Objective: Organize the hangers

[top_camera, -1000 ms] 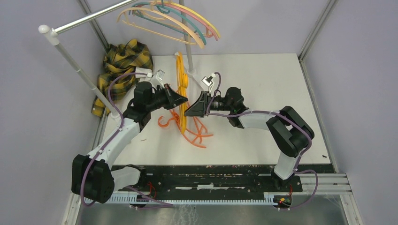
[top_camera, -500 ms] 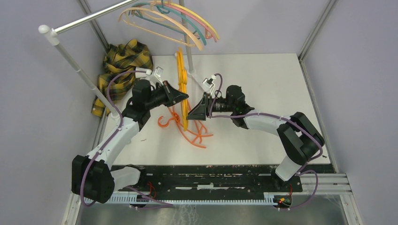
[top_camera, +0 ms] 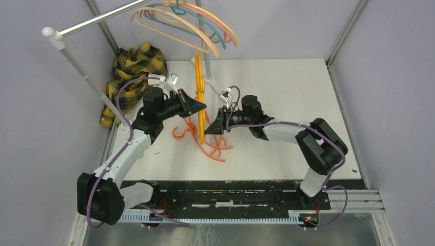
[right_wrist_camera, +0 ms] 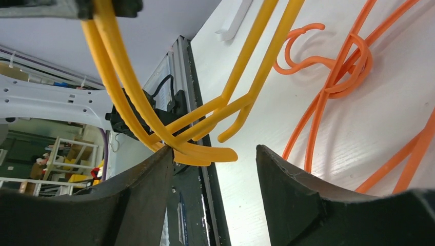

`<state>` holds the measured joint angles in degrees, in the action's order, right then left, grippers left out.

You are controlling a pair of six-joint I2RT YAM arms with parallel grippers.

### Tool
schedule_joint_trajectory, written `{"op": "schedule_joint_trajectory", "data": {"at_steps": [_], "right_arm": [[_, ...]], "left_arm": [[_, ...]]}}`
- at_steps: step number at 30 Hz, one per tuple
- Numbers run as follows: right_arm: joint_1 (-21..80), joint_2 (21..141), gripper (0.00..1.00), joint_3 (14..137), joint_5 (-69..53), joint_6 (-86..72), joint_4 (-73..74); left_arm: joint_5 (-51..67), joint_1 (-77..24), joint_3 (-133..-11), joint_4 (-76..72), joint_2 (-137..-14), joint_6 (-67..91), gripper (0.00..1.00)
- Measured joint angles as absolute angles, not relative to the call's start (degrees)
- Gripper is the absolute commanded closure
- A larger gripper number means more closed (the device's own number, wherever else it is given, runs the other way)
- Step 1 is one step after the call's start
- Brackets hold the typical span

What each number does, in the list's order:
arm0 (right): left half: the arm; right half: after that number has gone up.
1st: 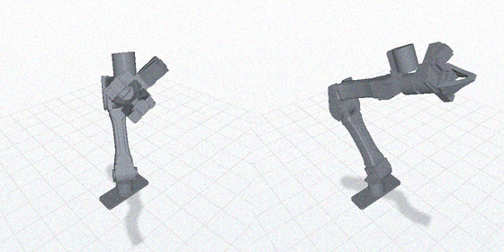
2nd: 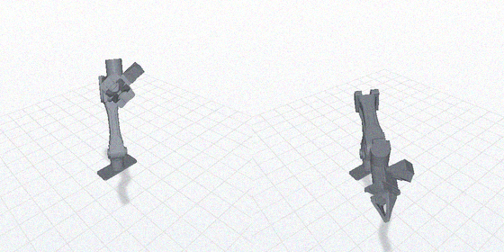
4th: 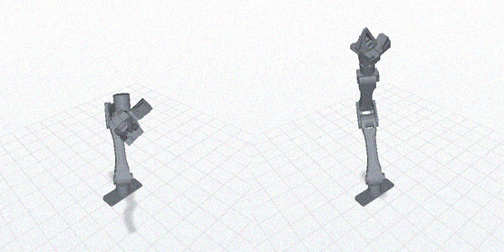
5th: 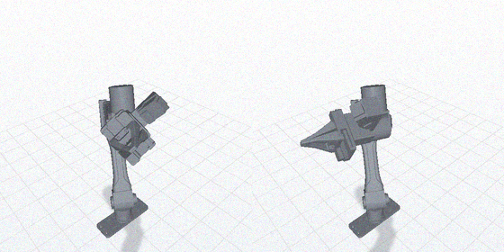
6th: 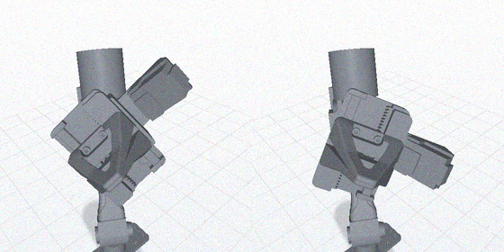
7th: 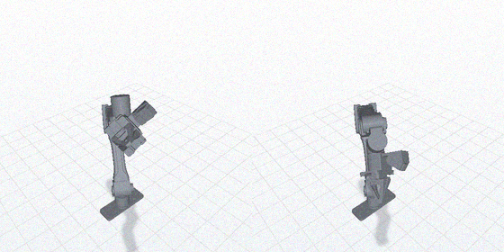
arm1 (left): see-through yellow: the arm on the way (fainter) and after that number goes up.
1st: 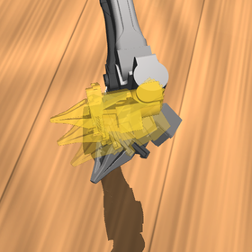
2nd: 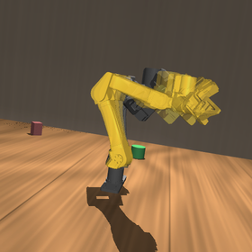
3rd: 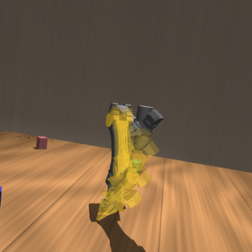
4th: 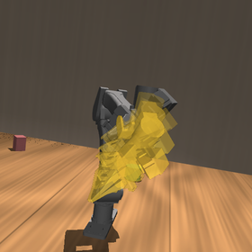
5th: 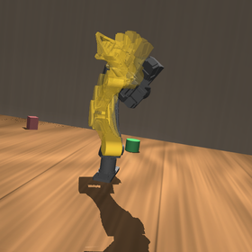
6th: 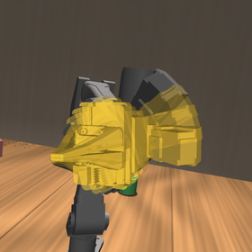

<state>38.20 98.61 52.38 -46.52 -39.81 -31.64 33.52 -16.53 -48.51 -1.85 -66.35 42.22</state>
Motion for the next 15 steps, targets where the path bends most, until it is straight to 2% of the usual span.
{"op": "schedule_joint_trajectory", "data": {"at_steps": [8,15], "right_arm": [[38.2,100.3,0.37,52.7,-48.0,-44.7,-39.8],[38.1,98.5,0.39,52.6,-47.9,-44.2,-40.3]], "left_arm": [[33.7,-16.5,-48.5,-2.0,-65.9,42.2,0.97],[34.6,-16.5,-48.4,-2.0,-65.9,42.2,0.97]]}}
